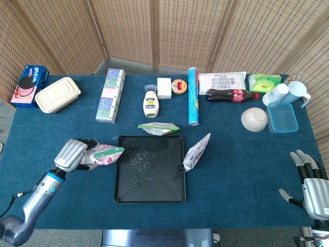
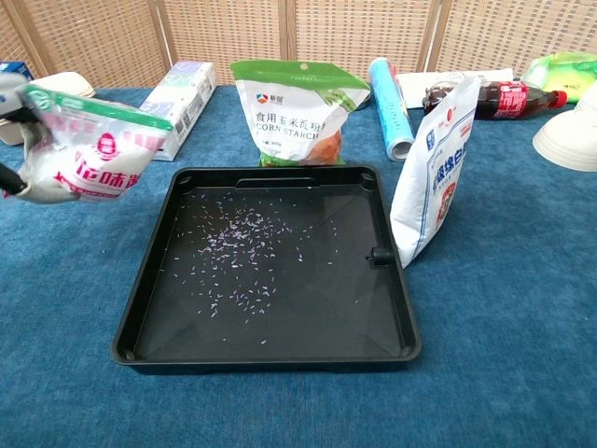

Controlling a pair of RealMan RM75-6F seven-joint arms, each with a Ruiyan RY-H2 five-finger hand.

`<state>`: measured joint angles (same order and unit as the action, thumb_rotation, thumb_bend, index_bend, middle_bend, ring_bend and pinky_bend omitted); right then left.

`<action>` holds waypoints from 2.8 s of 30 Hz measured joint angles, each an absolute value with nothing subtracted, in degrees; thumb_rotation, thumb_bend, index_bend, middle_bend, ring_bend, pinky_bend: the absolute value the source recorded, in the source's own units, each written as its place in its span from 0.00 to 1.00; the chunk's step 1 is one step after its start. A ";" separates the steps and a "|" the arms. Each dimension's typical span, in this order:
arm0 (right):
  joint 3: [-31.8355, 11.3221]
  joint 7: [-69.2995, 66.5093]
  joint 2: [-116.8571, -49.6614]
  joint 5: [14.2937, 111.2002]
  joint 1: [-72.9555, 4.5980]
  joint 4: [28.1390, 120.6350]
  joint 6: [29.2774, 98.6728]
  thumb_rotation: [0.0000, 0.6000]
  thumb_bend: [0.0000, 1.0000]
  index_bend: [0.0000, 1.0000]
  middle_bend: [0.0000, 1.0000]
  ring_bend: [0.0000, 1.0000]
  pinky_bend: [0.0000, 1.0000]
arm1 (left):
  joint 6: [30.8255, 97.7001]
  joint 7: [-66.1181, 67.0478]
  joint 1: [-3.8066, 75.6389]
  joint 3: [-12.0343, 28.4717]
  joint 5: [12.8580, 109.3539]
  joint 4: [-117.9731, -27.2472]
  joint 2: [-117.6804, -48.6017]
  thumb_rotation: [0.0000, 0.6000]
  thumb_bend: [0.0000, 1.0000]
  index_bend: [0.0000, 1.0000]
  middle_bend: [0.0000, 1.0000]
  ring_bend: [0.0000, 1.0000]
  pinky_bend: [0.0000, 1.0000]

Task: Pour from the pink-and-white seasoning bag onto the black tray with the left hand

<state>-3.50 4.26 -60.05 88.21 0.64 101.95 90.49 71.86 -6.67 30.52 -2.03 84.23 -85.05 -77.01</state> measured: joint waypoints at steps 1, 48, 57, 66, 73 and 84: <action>-3.51 4.22 -60.02 88.20 0.65 101.97 90.52 1.00 0.00 0.00 0.00 0.08 0.09 | 72.46 -8.11 29.93 -2.06 84.56 -83.66 -78.01 1.00 0.43 0.72 0.55 0.53 0.47; -2.95 3.67 -58.84 88.14 1.00 102.44 90.23 1.00 0.00 0.00 0.00 0.08 0.09 | 69.49 -7.76 23.75 -0.46 83.93 -75.75 -86.71 1.00 0.02 0.02 0.00 0.00 0.06; -2.74 4.39 -59.00 88.41 1.01 102.56 90.14 1.00 0.00 0.00 0.00 0.08 0.09 | 67.36 -4.93 23.77 -2.38 85.46 -79.26 -82.35 0.89 0.00 0.02 0.00 0.00 0.04; -2.80 4.67 -59.17 88.13 0.86 102.37 89.79 1.00 0.00 0.00 0.00 0.08 0.09 | 67.09 -12.66 24.09 -3.84 89.17 -79.05 -79.02 0.79 0.00 0.02 0.00 0.00 0.04; -2.74 5.09 -59.28 88.14 0.87 102.47 89.75 1.00 0.00 0.00 0.00 0.08 0.09 | 63.13 -13.72 24.89 -5.26 89.41 -79.94 -76.62 0.68 0.00 0.02 0.00 0.00 0.02; -2.77 5.09 -59.32 88.07 0.80 102.37 89.66 1.00 0.00 0.00 0.00 0.08 0.09 | 70.22 -15.67 23.07 -3.93 90.63 -79.12 -75.32 0.68 0.00 0.02 0.00 0.00 0.02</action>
